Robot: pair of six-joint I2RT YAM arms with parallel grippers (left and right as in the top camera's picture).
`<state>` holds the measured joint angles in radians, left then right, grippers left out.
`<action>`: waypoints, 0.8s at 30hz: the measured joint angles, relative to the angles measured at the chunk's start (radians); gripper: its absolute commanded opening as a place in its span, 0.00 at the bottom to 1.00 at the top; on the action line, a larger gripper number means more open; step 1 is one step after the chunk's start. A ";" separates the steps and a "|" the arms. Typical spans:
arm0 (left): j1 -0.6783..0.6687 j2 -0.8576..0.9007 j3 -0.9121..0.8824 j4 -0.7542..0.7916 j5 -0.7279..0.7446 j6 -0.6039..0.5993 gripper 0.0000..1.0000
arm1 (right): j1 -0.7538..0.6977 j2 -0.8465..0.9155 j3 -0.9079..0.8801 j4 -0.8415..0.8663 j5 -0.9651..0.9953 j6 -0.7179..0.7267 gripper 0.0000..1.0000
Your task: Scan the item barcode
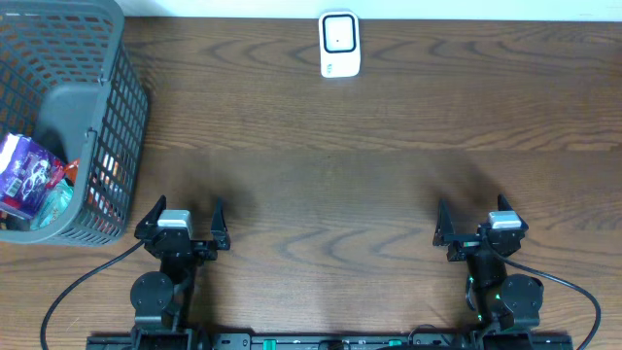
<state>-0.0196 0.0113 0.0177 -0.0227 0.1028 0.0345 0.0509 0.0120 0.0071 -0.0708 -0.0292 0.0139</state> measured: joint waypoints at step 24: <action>0.003 0.126 0.320 0.531 0.531 -0.477 0.98 | 0.000 0.001 0.000 0.001 0.000 0.000 0.99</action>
<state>-0.0162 0.1368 0.3382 0.5087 0.6342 -0.4427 0.0509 0.0128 0.0071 -0.0696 -0.0292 0.0135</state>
